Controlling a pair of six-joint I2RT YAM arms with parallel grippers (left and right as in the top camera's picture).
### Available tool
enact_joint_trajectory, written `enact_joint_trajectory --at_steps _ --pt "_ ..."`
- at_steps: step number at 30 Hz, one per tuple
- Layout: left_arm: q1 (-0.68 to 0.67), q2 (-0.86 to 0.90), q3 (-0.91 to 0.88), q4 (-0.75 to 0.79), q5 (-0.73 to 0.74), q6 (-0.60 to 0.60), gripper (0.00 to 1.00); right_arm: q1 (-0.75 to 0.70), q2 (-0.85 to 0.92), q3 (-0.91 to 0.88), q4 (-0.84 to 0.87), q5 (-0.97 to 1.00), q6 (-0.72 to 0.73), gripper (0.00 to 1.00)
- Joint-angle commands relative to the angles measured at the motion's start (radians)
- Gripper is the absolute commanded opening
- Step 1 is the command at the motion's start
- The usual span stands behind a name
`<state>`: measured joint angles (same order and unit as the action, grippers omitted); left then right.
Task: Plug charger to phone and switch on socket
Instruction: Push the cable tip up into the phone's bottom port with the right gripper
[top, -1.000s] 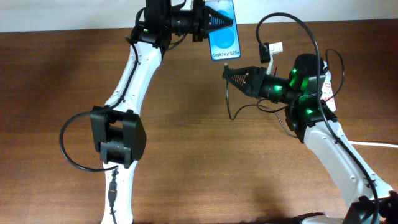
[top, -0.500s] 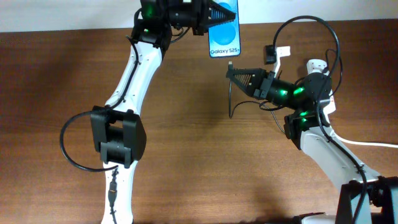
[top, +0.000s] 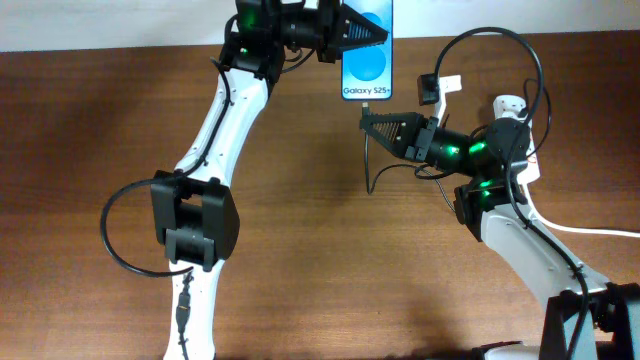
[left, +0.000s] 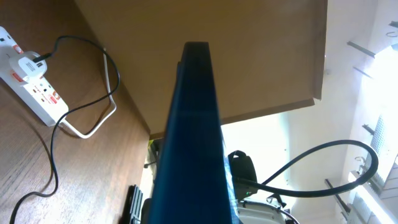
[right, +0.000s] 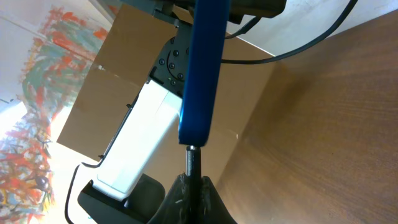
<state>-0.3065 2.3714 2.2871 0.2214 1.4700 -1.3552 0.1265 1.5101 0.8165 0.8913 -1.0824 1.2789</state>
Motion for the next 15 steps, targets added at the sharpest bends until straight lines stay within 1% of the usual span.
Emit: enact_joint_trajectory --at_steps 1,15 --pt "0.000 -0.017 0.018 0.002 0.008 -0.006 0.00 0.004 0.006 -0.001 0.007 0.014 -0.010 0.04" --pt "-0.014 -0.017 0.018 0.002 0.030 -0.005 0.00 -0.022 0.006 -0.001 0.008 0.039 -0.010 0.04"
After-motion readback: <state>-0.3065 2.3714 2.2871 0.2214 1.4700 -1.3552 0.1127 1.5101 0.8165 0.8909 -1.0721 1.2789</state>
